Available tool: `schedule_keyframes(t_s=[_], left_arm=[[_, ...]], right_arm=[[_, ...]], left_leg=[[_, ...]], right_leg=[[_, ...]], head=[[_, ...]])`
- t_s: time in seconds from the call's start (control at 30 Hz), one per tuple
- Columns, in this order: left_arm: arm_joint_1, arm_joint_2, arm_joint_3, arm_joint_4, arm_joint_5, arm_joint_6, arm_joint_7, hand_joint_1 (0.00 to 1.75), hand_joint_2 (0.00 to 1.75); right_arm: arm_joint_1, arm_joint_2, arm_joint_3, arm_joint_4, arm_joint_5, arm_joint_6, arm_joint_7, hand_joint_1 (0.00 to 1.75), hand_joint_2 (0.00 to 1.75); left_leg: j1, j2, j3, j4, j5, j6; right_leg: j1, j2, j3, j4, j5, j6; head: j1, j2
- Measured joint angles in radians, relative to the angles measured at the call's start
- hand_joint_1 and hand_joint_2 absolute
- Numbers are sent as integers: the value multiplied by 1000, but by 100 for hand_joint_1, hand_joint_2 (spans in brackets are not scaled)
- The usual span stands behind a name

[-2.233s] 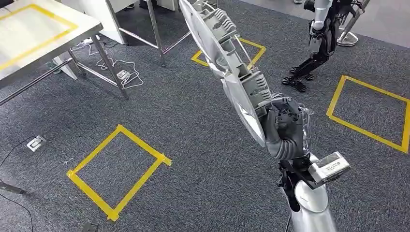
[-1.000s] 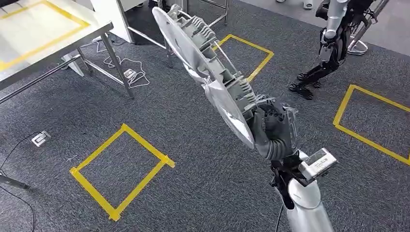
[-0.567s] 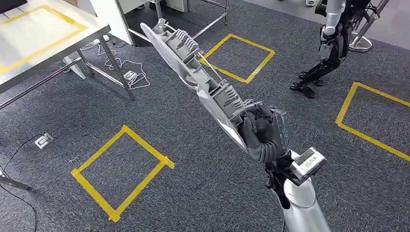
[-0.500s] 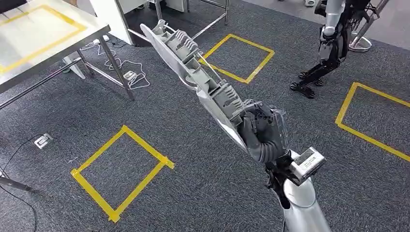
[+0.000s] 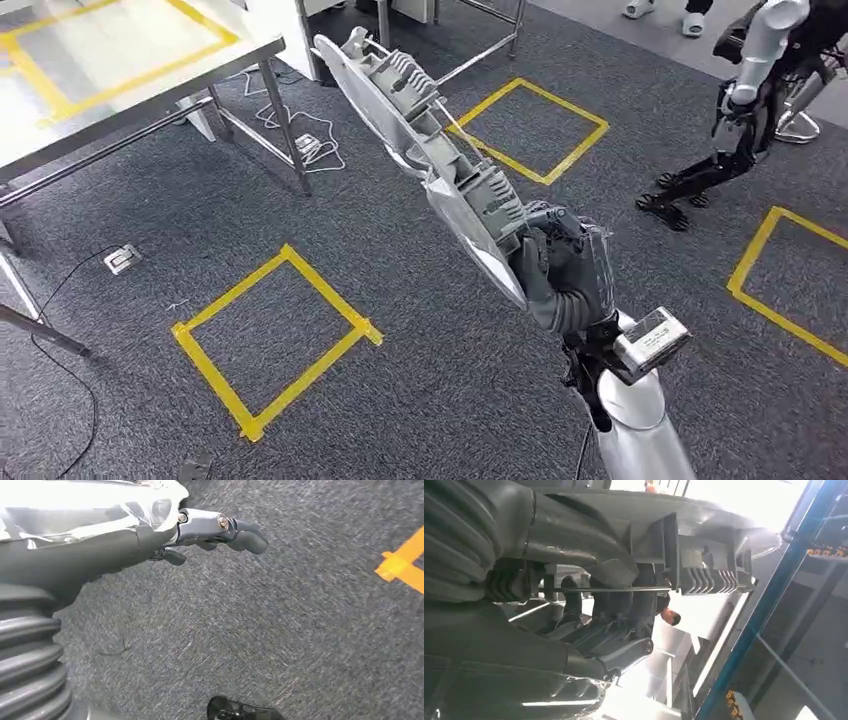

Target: Take the parts from the cabinet and place them on the table.

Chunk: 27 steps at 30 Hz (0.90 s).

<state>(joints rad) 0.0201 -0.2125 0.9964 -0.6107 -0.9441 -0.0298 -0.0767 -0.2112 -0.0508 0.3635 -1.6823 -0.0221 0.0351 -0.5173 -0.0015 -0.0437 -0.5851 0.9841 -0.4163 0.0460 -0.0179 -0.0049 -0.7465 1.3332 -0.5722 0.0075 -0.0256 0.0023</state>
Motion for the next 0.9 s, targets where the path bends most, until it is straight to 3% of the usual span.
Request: schedule_keyframes(t_s=[0.07,0.1,0.13,0.17,0.27,0.3,0.33,0.37,0.4,0.47,0.5,0.53,0.6,0.63,0.67,0.8,0.83,0.87,0.9], left_arm=[[-1,5,-9,10,6,2,0,0,175],[-2,7,-11,14,11,4,0,0,175],[-3,8,-13,20,14,8,-2,0,175],[-6,13,-14,25,19,11,-2,0,175],[1,19,-17,37,21,15,-4,0,175],[3,24,-17,39,21,15,-4,0,175],[4,22,-18,42,21,16,-4,0,175],[0,26,-19,43,22,17,-5,0,175],[-2,29,-19,44,22,18,-6,0,175],[-2,31,-21,47,22,18,-6,0,175],[-2,30,-22,50,22,18,-6,0,175],[0,30,-22,52,23,18,-6,0,175],[-1,32,-22,53,22,18,-6,0,175],[-2,34,-22,53,23,18,-6,0,175],[-6,37,-23,53,22,18,-6,0,175],[-6,42,-22,59,29,18,-13,0,175],[-5,42,-24,61,30,18,-14,0,175],[-8,41,-24,64,33,21,-17,0,175],[-11,42,-26,68,33,21,-18,0,175]], right_arm=[[1,-5,0,0,0,-3,-1,175,175],[1,-6,-1,0,-1,-4,-2,175,175],[1,-8,-1,0,-2,-4,-3,175,175],[2,-9,-1,-3,-2,-4,-5,175,175],[3,-11,1,-3,-2,-4,-5,175,175],[3,-11,2,-3,-2,-4,-5,175,175],[1,-11,1,-3,-2,-4,-5,175,175],[3,-9,1,-4,-2,-5,-4,175,175],[3,-10,0,-5,-2,-5,-5,175,175],[4,-10,0,-4,-2,-5,-4,175,175],[6,-10,0,-4,-2,-5,-4,175,175],[6,-10,0,-4,-2,-5,-4,175,175],[6,-10,2,-5,-2,-5,-4,175,175],[6,-9,2,-5,-2,-5,-4,175,175],[5,-8,1,-5,-2,-5,-4,175,175],[5,-6,1,-5,-2,-5,-4,175,175],[5,-6,0,-8,-2,-5,-3,175,175],[6,-6,0,-8,-1,-5,-4,175,175],[5,-7,0,-10,-2,-5,-4,175,175]], left_leg=[[0,-27,1,2,0,-1],[0,-39,1,6,-2,-4],[2,-49,-5,9,-3,-8],[-10,-62,-13,26,-10,-15],[-1,-88,-21,21,-6,-26],[-1,-97,-24,25,-10,-29],[-5,-54,-34,42,-25,-35],[-4,-4,-57,97,-58,-44],[0,25,-95,177,-97,-49],[7,43,-179,339,-154,-57],[9,43,-190,357,-149,-58],[12,44,-176,322,-119,-58],[10,60,-86,147,-34,-51],[6,85,-44,73,-7,-45],[-11,154,-20,27,-20,-34],[-17,103,-25,16,-15,-14],[0,89,1,-5,-1,-6],[-2,75,4,-13,3,-2],[-2,63,2,-12,7,5]], right_leg=[[-1,6,61,-140,63,20],[-3,25,110,-242,100,26],[-8,76,142,-312,116,24],[-6,83,150,-324,130,9],[3,54,150,-321,130,-5],[-13,42,153,-325,133,-12],[-8,33,155,-326,132,-14],[-8,22,158,-326,128,-20],[-6,13,158,-325,127,-21],[-4,-10,158,-325,125,-23],[-4,-21,158,-325,123,-25],[-4,-32,159,-325,122,-26],[-2,-51,166,-325,117,-23],[-1,-59,171,-326,115,-21],[2,-67,174,-327,112,-16],[8,-111,185,-336,107,4],[12,-106,180,-328,99,7],[8,-61,167,-292,80,3],[6,-27,129,-211,43,-6]], head=[[0,0],[0,0],[1,0],[-2,0],[-1,0],[-1,0],[-3,0],[-14,0],[-12,0],[-13,0],[-13,0],[-13,0],[-13,0],[-13,0],[-12,0],[-14,0],[-9,0],[-7,0],[-8,0]])
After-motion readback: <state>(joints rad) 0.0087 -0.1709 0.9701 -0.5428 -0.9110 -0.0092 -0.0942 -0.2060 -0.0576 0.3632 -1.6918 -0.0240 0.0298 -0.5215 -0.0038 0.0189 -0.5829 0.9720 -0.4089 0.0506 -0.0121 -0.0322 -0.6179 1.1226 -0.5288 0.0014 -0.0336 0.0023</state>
